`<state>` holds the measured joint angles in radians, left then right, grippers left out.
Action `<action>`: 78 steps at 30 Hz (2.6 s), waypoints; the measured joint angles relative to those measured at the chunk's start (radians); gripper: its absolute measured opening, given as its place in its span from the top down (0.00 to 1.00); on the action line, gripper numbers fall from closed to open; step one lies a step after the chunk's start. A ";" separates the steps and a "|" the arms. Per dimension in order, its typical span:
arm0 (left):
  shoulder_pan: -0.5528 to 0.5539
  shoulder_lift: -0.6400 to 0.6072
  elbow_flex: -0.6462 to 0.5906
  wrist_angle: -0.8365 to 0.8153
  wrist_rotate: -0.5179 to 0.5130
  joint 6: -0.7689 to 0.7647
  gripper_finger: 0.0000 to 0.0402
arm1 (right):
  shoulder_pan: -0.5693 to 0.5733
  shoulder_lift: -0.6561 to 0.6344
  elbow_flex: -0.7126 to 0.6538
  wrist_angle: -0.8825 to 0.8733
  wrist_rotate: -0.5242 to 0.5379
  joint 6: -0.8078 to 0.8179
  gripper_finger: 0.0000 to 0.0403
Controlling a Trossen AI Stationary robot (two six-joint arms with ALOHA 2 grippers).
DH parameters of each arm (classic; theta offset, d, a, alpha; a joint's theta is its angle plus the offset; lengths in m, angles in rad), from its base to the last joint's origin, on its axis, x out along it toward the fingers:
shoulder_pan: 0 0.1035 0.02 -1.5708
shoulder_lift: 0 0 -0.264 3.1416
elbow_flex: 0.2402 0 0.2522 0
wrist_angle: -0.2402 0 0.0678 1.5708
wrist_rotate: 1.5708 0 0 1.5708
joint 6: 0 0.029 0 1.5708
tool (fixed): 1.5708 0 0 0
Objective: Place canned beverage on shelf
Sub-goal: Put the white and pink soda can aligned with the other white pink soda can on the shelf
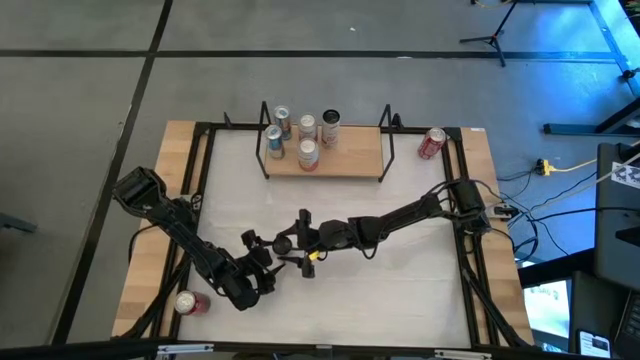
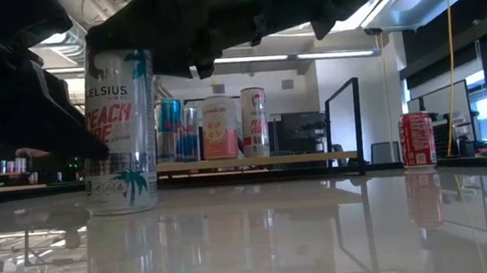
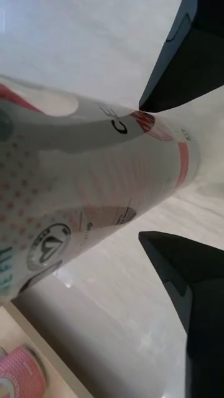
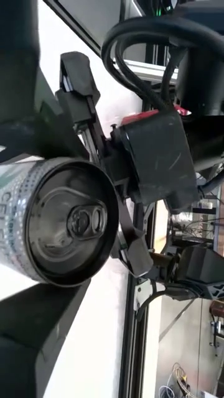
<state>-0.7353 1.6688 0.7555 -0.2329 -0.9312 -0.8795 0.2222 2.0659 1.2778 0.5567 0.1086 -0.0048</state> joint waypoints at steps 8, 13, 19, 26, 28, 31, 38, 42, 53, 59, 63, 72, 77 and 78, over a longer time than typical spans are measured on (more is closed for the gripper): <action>0.000 0.000 0.000 0.001 -0.001 0.000 0.21 | 0.000 -0.012 0.000 -0.024 -0.015 -0.041 0.41; 0.000 -0.001 0.000 0.002 -0.001 0.000 0.21 | 0.001 -0.087 -0.002 -0.167 0.012 -0.083 0.41; 0.000 -0.001 0.000 0.005 -0.014 -0.004 0.21 | 0.000 -0.244 0.000 -0.373 0.078 -0.117 0.41; 0.000 -0.001 0.000 0.016 -0.031 -0.004 0.21 | -0.013 -0.419 0.000 -0.576 0.242 -0.176 0.41; 0.000 -0.001 0.000 0.018 -0.031 -0.004 0.21 | -0.031 -0.465 0.000 -0.621 0.259 -0.183 0.41; 0.000 -0.001 0.000 0.020 -0.031 -0.003 0.21 | -0.069 -0.525 0.000 -0.682 0.266 -0.184 0.41; 0.000 -0.001 0.000 0.020 -0.048 -0.003 0.21 | -0.209 -0.648 -0.022 -0.733 0.242 -0.185 0.41; 0.000 -0.001 0.000 0.019 -0.056 0.000 0.21 | -0.326 -0.679 -0.096 -0.671 0.128 -0.175 0.41; 0.000 -0.001 0.000 0.017 -0.078 0.001 0.21 | -0.577 -0.637 -0.285 -0.385 -0.163 -0.127 0.41; 0.000 -0.001 0.000 0.017 -0.083 0.010 0.21 | -0.605 -0.572 -0.307 -0.293 -0.208 -0.125 0.41; 0.000 -0.001 0.000 0.017 -0.083 0.010 0.21 | -0.605 -0.521 -0.307 -0.251 -0.207 -0.131 0.41; 0.000 -0.001 0.000 0.017 -0.083 0.010 0.21 | -0.632 -0.467 -0.307 -0.194 -0.206 -0.135 0.41; 0.000 -0.001 -0.001 0.018 -0.083 0.010 0.21 | -0.650 -0.461 -0.307 -0.190 -0.207 -0.132 0.41; 0.000 -0.001 -0.001 0.018 -0.083 0.014 0.21 | -0.650 -0.460 -0.307 -0.188 -0.207 -0.132 0.41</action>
<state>-0.7353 1.6676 0.7547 -0.2146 -1.0138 -0.8657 -0.4278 1.6060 0.9703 0.3683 -0.0982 -0.1368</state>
